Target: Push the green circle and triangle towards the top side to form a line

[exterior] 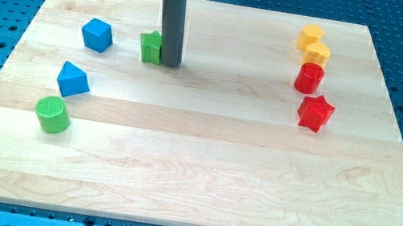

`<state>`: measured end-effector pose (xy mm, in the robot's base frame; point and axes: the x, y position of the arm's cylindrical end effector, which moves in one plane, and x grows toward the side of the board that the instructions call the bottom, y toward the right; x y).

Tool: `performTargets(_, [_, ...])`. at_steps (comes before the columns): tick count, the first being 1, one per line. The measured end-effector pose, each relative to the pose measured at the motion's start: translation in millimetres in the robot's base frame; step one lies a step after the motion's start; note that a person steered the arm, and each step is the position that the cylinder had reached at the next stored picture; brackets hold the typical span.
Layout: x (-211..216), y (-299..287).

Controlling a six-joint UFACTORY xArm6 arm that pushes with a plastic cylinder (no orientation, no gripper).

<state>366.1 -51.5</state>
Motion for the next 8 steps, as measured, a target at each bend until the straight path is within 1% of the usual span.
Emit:
performTargets(1, [86.0, 0.4])
performTargets(2, [116.8, -80.0])
performTargets(4, [84.6, -143.0])
performTargets(5, [88.1, -164.5])
performTargets(6, [72.7, -165.3])
performTargets(7, [29.9, -171.5])
performTargets(8, [38.0, -179.0])
